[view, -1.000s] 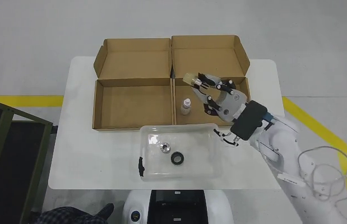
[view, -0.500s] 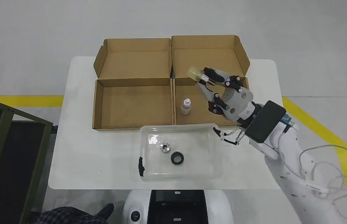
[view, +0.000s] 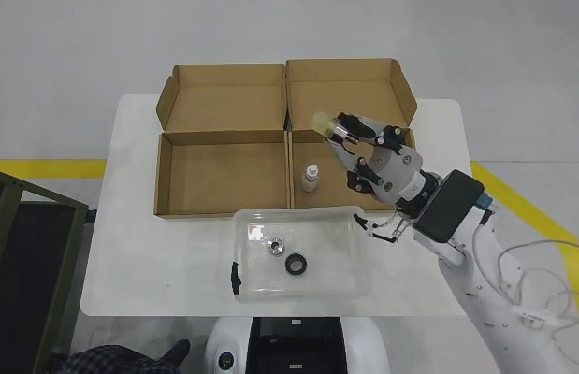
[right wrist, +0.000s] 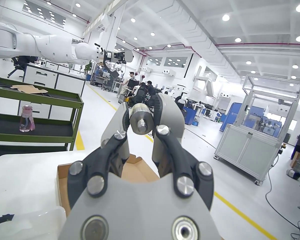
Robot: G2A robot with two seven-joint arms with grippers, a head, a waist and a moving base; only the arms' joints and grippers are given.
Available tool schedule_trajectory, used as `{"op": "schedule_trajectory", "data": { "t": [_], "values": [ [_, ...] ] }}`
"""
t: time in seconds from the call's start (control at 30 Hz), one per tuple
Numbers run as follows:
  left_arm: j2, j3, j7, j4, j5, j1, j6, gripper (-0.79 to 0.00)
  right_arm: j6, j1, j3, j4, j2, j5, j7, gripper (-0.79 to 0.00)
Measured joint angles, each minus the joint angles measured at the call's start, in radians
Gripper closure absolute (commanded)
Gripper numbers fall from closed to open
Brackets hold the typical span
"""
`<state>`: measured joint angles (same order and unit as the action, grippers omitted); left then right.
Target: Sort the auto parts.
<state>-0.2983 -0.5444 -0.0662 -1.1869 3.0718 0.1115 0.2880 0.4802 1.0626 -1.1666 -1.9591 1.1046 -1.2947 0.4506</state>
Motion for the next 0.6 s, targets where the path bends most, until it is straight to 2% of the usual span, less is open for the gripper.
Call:
{"op": "schedule_trajectory", "data": {
  "t": [0.27,0.6],
  "values": [
    [0.000,0.000,0.000,0.000,0.000,0.000,0.000,-0.785,0.024,0.007,0.010,0.016,0.005,0.000,-0.013,0.000],
    [0.000,0.000,0.000,0.000,0.000,0.000,0.000,-0.785,0.088,0.056,-0.011,0.033,0.000,-0.018,-0.095,0.000]
  ]
}}
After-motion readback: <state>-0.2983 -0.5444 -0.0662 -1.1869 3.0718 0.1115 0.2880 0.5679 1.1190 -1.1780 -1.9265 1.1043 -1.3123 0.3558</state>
